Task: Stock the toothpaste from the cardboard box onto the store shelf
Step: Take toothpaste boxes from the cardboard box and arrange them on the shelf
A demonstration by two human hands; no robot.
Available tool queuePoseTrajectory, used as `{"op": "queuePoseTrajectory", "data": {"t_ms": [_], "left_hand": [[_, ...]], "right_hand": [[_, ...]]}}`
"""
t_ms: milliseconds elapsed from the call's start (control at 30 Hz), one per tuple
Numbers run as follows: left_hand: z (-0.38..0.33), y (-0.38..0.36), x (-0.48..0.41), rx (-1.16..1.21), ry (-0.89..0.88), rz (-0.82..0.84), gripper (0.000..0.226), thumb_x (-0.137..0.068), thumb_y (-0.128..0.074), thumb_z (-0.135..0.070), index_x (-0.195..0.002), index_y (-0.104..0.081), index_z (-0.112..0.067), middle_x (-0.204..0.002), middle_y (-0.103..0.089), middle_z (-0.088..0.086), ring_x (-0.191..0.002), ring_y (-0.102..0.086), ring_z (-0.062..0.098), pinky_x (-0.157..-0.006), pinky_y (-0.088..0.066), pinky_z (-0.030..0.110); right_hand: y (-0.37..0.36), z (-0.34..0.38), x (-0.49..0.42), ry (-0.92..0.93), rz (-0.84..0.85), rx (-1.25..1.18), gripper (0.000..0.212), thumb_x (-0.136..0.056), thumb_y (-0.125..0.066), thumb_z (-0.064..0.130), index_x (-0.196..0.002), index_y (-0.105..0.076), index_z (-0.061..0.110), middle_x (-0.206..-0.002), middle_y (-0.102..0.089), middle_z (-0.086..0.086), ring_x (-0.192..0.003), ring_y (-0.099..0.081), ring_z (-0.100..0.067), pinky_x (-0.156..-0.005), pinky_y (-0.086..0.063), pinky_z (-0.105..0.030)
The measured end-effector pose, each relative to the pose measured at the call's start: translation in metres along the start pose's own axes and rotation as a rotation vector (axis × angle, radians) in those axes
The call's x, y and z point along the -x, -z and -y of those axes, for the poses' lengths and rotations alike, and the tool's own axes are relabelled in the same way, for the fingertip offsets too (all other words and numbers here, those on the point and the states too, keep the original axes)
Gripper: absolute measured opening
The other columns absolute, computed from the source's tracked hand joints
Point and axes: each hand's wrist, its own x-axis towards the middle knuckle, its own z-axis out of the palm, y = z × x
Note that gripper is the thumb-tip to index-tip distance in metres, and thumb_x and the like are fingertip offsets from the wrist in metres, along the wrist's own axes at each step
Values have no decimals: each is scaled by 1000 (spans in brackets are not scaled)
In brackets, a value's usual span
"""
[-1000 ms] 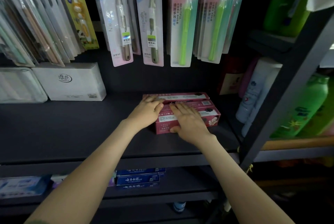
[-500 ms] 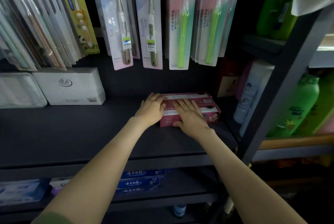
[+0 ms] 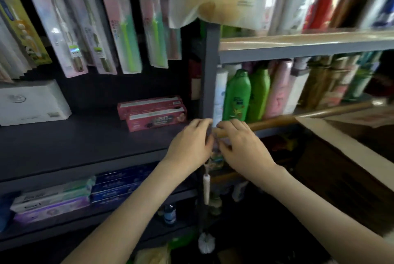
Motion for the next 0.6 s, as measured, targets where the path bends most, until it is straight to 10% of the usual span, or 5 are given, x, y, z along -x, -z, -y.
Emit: {"op": "queuePoseTrajectory", "data": {"t_ms": [600], "left_hand": [[-379,-196,-33,-87,-247,258,28,-99,-45,-37,-116,-50,-15,-106,-55,3,-94,-56,22,-76,-49,37]], "right_hand": [[244,-339,238,-356,63,120,29,-94,-53,15,-123,-54,12,-117,-53,-3,-113,-46,-21,-91,-36,-25]]}}
